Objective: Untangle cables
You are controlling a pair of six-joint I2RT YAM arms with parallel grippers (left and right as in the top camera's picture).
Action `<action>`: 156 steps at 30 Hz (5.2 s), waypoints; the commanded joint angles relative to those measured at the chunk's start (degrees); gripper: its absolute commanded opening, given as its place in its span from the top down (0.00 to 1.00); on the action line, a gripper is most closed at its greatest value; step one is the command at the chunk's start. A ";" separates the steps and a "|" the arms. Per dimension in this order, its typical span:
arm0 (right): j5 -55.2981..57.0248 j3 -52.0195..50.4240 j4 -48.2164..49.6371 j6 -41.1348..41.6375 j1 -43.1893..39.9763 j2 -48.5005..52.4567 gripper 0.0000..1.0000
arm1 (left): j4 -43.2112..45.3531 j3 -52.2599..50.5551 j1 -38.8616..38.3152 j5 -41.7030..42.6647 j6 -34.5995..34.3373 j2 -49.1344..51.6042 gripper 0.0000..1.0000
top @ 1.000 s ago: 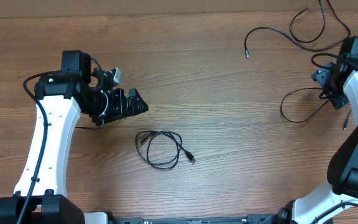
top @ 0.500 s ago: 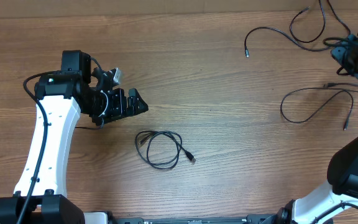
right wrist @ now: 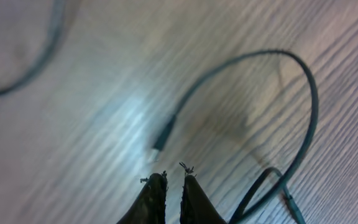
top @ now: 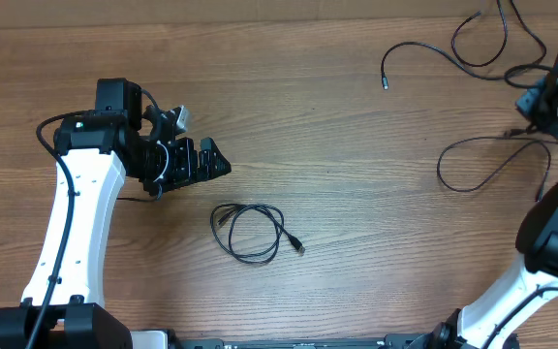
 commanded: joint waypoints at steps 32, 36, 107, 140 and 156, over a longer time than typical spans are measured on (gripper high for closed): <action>-16.09 25.79 -25.79 0.92 -5.88 3.32 0.16 | 0.04 0.07 -0.02 0.09 -0.44 0.00 0.00; -14.49 22.86 -27.74 0.96 -6.36 3.32 0.09 | 0.04 0.07 -0.02 0.07 -0.44 0.00 0.01; -17.05 -9.49 -4.66 15.28 -2.89 3.32 0.46 | 0.04 0.07 -0.02 0.07 -0.44 0.00 0.01; -27.87 -10.80 12.92 10.01 0.04 3.30 0.33 | 0.04 0.07 -0.02 0.07 -0.44 0.00 0.01; -21.62 -9.53 11.89 -1.20 -3.13 3.32 0.23 | 0.04 0.07 -0.02 0.07 -0.44 0.00 0.00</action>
